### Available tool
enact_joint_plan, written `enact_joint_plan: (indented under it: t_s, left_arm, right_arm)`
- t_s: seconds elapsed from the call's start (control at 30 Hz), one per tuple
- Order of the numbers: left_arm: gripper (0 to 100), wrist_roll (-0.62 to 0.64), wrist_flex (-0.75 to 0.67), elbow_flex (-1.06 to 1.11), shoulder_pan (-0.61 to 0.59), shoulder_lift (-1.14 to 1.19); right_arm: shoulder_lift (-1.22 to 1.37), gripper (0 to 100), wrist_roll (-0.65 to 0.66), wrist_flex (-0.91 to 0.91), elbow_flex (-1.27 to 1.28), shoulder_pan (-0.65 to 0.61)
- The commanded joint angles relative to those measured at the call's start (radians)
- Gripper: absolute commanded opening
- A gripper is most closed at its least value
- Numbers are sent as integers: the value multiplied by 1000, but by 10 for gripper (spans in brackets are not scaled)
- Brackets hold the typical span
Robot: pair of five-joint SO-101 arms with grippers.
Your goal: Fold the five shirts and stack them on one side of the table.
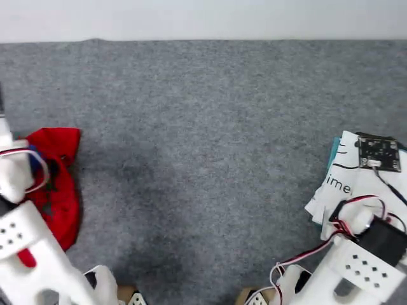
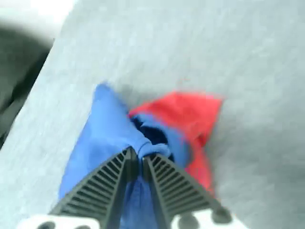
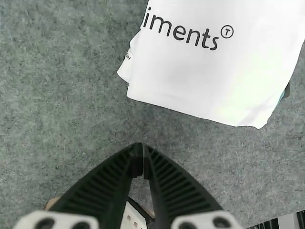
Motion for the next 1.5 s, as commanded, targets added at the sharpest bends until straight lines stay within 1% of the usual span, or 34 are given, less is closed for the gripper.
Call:
enact_joint_plan:
  t_s: [0.0, 0.13, 0.23, 0.3, 0.37, 0.43, 0.57, 0.63, 0.73, 0.8, 1.0, 1.07, 1.13, 1.2, 1.33, 1.47]
  left_arm:
    - [4, 100, 12, -61, 227, -48]
    - [4, 161, -5, -61, 511, -44]
    - [5, 173, -61, -54, 717, -43]
    - [5, 173, -130, -35, 827, -43]
    - [5, 169, -203, 1, 914, -28]
    - [5, 167, -247, 19, 976, 23]
    - [6, 167, -262, 15, 1042, 196]
    - [24, 167, -250, 13, 1051, 272]
    - [123, 172, -178, 1, 1051, 304]
    - [167, 173, -135, -12, 1049, 305]
    - [187, 169, -20, -82, 1046, 305]
    - [187, 170, 17, -119, 1019, 305]
    - [187, 169, 52, -153, 968, 305]
    - [186, 167, 78, -176, 891, 305]
    - [185, 167, 104, -183, 674, 305]
    - [185, 163, 176, -185, 465, 304]
  right_arm:
    - [-19, 15, -12, 41, -3, 10]
    - [-19, 15, -12, 41, -3, 10]
    - [-18, 15, -12, 41, -3, 10]
    - [-15, 15, -12, 41, -3, 10]
    - [-13, 15, -12, 41, -3, 10]
    - [-13, 15, -12, 41, -3, 10]
    - [-12, 15, -12, 41, -3, 10]
    - [-12, 15, -12, 41, -3, 10]
    - [-12, 15, -9, 41, -3, 10]
    - [-12, 17, -9, 39, -3, 8]
    - [-12, 18, -6, 38, -3, 2]
    - [-12, 18, -6, 38, -3, -28]
    - [-12, 18, -6, 38, -3, -94]
    - [-10, 18, -6, 38, -5, -186]
    - [19, 18, -8, 38, -5, -392]
    - [154, 19, -11, 38, -15, -536]
